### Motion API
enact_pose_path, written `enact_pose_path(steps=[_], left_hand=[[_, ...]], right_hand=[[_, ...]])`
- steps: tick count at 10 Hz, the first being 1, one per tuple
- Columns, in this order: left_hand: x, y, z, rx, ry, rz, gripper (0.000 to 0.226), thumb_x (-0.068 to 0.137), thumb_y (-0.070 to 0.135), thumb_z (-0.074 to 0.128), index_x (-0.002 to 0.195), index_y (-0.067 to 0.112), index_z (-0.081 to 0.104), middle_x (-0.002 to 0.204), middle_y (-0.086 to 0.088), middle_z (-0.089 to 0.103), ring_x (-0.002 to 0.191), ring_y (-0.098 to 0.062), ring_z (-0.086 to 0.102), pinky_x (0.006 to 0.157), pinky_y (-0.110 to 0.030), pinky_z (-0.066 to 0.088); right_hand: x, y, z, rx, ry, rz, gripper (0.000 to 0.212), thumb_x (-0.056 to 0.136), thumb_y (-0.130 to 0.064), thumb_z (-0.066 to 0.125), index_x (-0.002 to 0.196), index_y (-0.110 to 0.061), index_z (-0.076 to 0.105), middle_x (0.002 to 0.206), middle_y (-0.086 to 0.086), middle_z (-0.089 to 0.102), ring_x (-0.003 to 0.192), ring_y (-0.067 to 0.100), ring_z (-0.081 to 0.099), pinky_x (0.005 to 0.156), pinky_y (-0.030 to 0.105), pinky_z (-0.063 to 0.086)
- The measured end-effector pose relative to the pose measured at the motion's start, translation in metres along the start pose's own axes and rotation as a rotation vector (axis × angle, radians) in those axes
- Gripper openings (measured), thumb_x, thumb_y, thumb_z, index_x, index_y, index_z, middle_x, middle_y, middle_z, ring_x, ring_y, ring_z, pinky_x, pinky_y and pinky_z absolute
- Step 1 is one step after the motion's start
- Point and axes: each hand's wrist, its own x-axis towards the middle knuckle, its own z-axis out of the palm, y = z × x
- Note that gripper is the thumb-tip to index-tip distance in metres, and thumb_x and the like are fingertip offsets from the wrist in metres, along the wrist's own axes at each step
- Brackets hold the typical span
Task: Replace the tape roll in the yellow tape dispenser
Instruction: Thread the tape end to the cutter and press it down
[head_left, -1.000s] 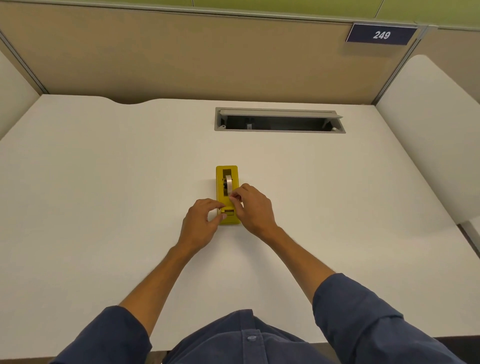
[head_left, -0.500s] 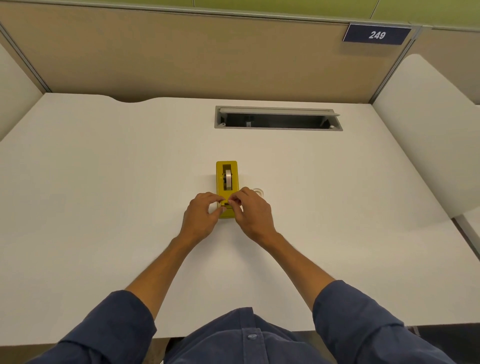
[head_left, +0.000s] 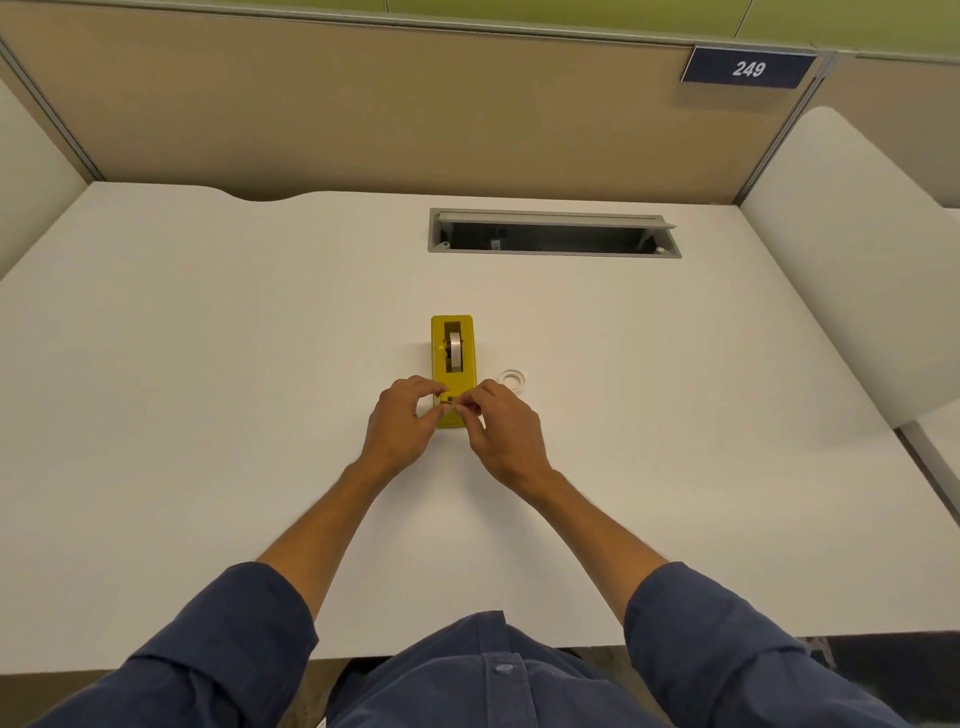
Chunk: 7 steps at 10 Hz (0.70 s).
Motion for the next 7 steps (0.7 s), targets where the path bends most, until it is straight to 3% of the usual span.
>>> enact_pose_path(steps=[4,7], left_hand=[[0.000,-0.002,0.001,-0.005,-0.010,0.015,0.026,0.087,0.025,0.064,0.112,0.018,0.064,0.120,-0.006,0.064,0.108,-0.022,0.057,0.093,-0.043,0.051],[-0.004,0.000,0.003,-0.058,-0.008,0.012,0.028,0.090,0.030,0.058,0.115,0.018,0.062,0.123,-0.006,0.061,0.111,-0.021,0.056,0.094,-0.042,0.051]], right_hand=[[-0.007,0.004,0.011,-0.053,0.038,-0.014,0.017,0.096,-0.022,0.056,0.105,-0.011,0.066,0.098,0.005,0.065,0.081,0.020,0.060,0.059,0.026,0.043],[-0.009,0.006,0.016,-0.092,0.101,-0.100,0.013,0.088,-0.014,0.068,0.100,-0.008,0.069,0.089,0.009,0.067,0.071,0.024,0.062,0.050,0.031,0.051]])
